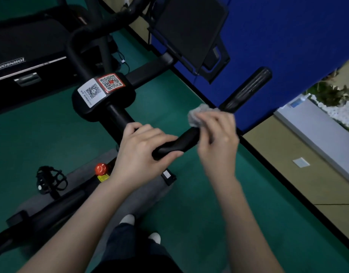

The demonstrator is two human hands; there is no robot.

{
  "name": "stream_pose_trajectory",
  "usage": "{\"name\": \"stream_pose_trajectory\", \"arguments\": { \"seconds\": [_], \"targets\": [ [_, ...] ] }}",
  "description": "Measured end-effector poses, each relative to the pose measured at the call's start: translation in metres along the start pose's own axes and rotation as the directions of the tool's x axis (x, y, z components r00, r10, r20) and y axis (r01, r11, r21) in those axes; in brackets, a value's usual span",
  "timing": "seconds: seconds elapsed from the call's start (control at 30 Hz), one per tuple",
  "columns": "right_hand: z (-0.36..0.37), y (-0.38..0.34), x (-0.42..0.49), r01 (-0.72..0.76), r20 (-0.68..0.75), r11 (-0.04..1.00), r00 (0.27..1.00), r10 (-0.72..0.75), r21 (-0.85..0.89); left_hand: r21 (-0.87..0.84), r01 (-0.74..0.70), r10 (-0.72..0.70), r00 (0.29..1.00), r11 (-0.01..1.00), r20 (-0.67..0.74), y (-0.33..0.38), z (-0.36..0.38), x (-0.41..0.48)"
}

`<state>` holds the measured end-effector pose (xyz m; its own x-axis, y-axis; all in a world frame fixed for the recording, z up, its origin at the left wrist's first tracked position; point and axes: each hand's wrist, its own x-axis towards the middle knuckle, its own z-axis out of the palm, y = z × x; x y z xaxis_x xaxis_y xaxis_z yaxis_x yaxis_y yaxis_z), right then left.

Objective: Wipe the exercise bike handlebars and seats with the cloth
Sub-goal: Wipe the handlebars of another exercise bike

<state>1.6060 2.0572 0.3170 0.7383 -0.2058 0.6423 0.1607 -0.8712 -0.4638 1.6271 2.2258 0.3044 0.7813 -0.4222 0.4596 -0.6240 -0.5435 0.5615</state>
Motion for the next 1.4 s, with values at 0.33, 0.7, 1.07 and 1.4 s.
{"name": "stream_pose_trajectory", "arguments": {
  "seconds": [0.33,0.7,1.07,1.4],
  "targets": [
    [-0.029,-0.020,0.056,-0.001,0.573,0.996,0.818,0.055,-0.094,-0.044,-0.001,0.002,1.000,0.999,0.022,-0.003,-0.003,0.001],
    [-0.002,-0.047,0.112,0.066,0.886,0.928,0.331,0.326,-0.366,-0.064,-0.016,0.018,0.999,0.998,0.028,-0.009,-0.004,0.001],
    [0.018,-0.062,0.124,0.178,0.887,0.870,0.136,0.442,-0.460,-0.062,-0.014,0.015,1.000,0.998,0.016,-0.010,-0.003,0.001],
    [-0.009,-0.017,0.107,0.140,0.781,0.896,0.558,0.280,-0.421,-0.006,0.048,-0.048,0.997,0.999,0.062,-0.003,-0.005,0.003]
  ]
}}
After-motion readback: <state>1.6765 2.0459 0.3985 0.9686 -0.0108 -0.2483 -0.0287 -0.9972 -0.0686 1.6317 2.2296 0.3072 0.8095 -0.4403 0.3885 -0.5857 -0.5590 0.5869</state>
